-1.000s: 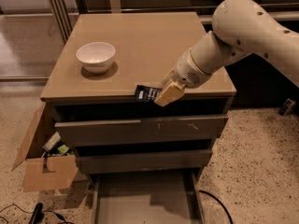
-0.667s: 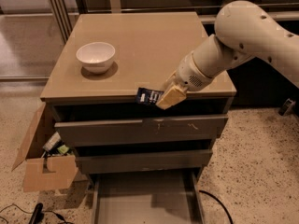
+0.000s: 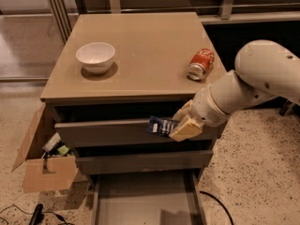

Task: Place rxbar blueberry into bottom drawer

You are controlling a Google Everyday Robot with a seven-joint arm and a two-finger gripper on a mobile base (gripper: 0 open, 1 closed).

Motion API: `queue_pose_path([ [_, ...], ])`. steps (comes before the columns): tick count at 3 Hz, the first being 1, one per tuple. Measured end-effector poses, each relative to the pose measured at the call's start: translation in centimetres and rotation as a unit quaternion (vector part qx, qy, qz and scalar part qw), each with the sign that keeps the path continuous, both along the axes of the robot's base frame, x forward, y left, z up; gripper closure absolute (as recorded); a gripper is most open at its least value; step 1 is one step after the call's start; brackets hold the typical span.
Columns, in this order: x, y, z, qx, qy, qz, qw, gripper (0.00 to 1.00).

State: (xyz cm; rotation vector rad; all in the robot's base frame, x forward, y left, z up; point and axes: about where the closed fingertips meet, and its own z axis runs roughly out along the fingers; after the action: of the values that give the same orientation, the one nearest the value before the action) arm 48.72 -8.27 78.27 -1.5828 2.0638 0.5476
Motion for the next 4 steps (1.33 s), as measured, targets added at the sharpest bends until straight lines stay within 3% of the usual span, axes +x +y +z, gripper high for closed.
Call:
queue_pose_path([
  [1,-5.3,-1.8,-6.5,0.007,0.035,0.006,0.9994,1.00],
  [2,-5.3,-1.8,-6.5,0.007,0.035,0.006,0.9994,1.00],
  [3,-5.4,-1.4,-8.4,0.036,0.034,0.001,0.9988,1.00],
  [4,-6.2,-0.2,-12.8,0.121,0.017,-0.021,0.9923,1.00],
])
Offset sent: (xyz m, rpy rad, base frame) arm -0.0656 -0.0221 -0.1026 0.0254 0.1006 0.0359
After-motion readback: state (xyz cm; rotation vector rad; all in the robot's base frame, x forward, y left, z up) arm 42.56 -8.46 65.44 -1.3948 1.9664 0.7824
